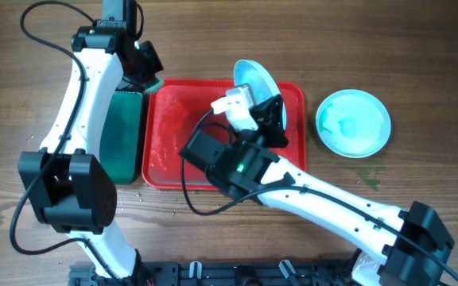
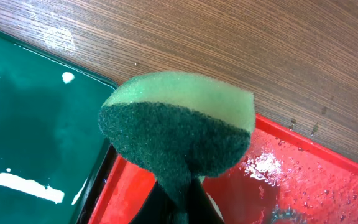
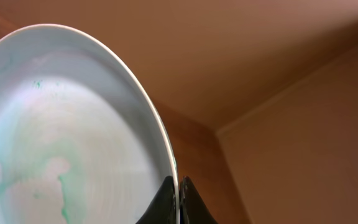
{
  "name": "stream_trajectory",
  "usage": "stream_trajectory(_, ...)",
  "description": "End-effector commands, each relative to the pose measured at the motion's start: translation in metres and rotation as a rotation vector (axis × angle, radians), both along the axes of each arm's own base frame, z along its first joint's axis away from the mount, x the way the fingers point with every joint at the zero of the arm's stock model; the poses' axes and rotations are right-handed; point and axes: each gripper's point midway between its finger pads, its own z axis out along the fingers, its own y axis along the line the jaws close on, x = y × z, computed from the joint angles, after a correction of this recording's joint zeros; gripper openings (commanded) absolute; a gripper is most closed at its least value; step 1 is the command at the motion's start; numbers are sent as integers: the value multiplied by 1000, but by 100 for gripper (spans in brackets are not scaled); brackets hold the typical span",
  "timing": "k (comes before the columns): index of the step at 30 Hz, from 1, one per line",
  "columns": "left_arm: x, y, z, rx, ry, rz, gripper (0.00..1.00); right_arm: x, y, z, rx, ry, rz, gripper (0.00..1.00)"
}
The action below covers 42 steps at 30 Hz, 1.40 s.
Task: Clean dirty plates on tray and stack at the side
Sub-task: 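Lift the third plate with right gripper and stack it on the pile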
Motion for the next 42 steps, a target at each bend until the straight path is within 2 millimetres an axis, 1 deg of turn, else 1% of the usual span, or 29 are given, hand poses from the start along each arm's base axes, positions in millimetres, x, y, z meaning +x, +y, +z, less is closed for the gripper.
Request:
stream_trajectory(1,0,-3,-5,-12,12,4,4,-7,-2,26,-20,-98,-13,5)
stream_trajectory(2,0,-3,-5,-12,12,3,4,-7,0,22,-8,-78,-4,4)
stream_trajectory(3,0,-3,-5,-12,12,2,4,-6,5,9,2,2,30,4)
stream_trajectory(4,0,-3,-5,-12,12,2,4,-5,12,-7,9,102,75,4)
stream_trajectory(5,0,-3,-5,-12,13,2,4,-8,22,-30,54,233,136,4)
stream_trajectory(7,-1,-4,-5,-17,13,1,4,-15,38,-65,214,416,200,4)
stream_trajectory(8,-1,-7,-5,-29,15,-4,4,-17,42,-78,320,480,196,4)
stream_trajectory(10,-1,-10,-5,-47,16,-11,4,-15,38,-86,480,549,168,4)
stream_trajectory(12,-1,-13,-5,-47,16,-17,4,-9,25,-84,644,623,153,4)
stream_trajectory(14,-2,-15,-5,-47,16,-23,4,6,-4,-73,815,642,109,4)
stream_trajectory(16,-2,-19,-5,-47,16,-32,4,23,-42,-64,955,620,38,4)
stream_trajectory(17,-3,-23,-5,-46,16,-39,4,35,-80,-63,1051,594,-46,4)
stream_trajectory(18,-3,-25,-5,-46,16,-44,4,39,-99,-64,1095,586,-90,4)
stream_trajectory(19,-3,-26,-5,-46,16,-48,4,42,-122,-68,1141,574,-148,4)
stream_trajectory(20,-3,-27,-5,-46,16,-50,4,45,-157,-75,1181,549,-246,4)
stream_trajectory(21,-3,-28,-5,-46,16,-51,4,44,-181,-80,1198,528,-318,4)
stream_trajectory(23,-3,-27,-5,-46,16,-50,4,41,-219,-92,1211,495,-434,4)
stream_trajectory(25,-3,-27,-5,-46,17,-50,4,29,-262,-109,1210,461,-588,4)
stream_trajectory(26,-3,-27,-5,-46,16,-50,4,21,-280,-120,1222,450,-659,4)
stream_trajectory(28,-3,-27,-5,-46,16,-50,4,9,-297,-141,1235,458,-733,4)
stream_trajectory(30,-3,-27,-5,-46,16,-50,4,2,-302,-158,1234,471,-764,4)
stream_trajectory(35,-5,-27,-6,-45,23,-50,4,-11,-298,-194,1232,531,-801,4)
stream_trajectory(36,-5,-27,-6,-45,23,-50,4,-13,-295,-200,1241,553,-806,18)
stream_trajectory(37,-4,-27,-5,-46,20,-50,4,-13,-292,-202,1253,563,-800,30)
stream_trajectory(38,-3,-27,-5,-46,16,-50,4,-10,-287,-202,1277,570,-782,36)
stream_trajectory(39,-2,-27,-5,-47,13,-50,4,-5,-279,-200,1305,601,-715,39)
stream_trajectory(40,-2,-27,-5,-46,12,-50,4,5,-259,-193,1328,690,-536,45)
stream_trajectory(41,-2,-27,-5,-46,12,-49,4,8,-250,-186,1333,710,-494,49)
stream_trajectory(42,-2,-26,-3,-46,8,-47,4,12,-245,-177,1318,718,-477,49)
